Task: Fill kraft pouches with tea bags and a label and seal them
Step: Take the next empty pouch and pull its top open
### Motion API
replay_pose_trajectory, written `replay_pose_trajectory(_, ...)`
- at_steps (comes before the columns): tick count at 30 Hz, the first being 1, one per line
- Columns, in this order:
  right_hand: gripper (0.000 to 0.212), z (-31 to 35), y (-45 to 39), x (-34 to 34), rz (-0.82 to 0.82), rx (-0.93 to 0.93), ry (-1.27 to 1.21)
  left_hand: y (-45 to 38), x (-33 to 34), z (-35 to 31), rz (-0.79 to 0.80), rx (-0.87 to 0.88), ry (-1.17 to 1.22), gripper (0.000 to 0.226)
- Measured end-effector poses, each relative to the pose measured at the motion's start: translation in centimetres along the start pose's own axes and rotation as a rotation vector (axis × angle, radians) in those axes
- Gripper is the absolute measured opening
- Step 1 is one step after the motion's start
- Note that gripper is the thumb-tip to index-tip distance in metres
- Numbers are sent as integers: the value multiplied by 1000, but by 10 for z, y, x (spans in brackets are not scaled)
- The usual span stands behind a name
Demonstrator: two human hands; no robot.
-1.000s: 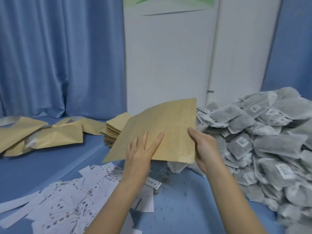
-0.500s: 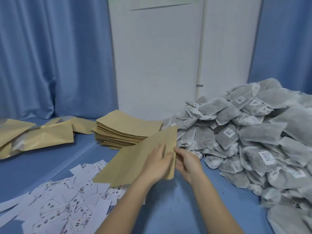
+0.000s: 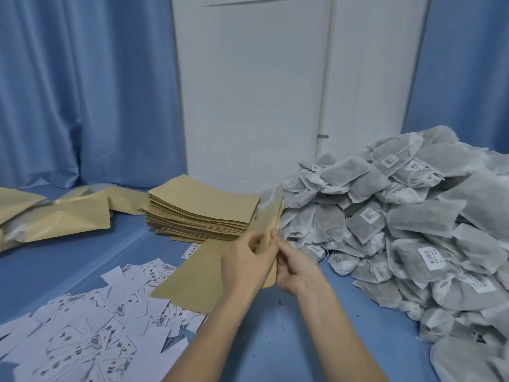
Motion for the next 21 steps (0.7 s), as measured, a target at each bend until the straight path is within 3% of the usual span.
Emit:
replay_pose_trajectory(4,33,-6,3,9,78,50,-27,2,4,0,-96,31,67,14)
replay_pose_trajectory(9,30,-3,6,11,42,-9,-23,4,8,1,-138,37,94,14)
replay_pose_trajectory(12,14,11,6,0,-124,-272,397,8,12,3,-74,16,16,25)
replay_pose_trajectory(14,17,21,10,-5,-202,-391,704,6,15,3,-9,-28,-35,36)
replay_pose_trajectory(18,17,32,22,-10,-153,-427,1030,-15,15,-1,119,-156,-117,43)
replay_pose_trajectory(21,9,31,27,-14,-186,-457,1173,-22,22,-8,173,-59,-187,33)
Point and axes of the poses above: each hand's wrist, its own y-axis away from the middle knuckle, its own x-axis out of the palm, z = x × y, the point moved 3 cm from there along -y, towards the middle knuckle, and after that the axes turned 5 degrees about z, right-handed, at the moved point
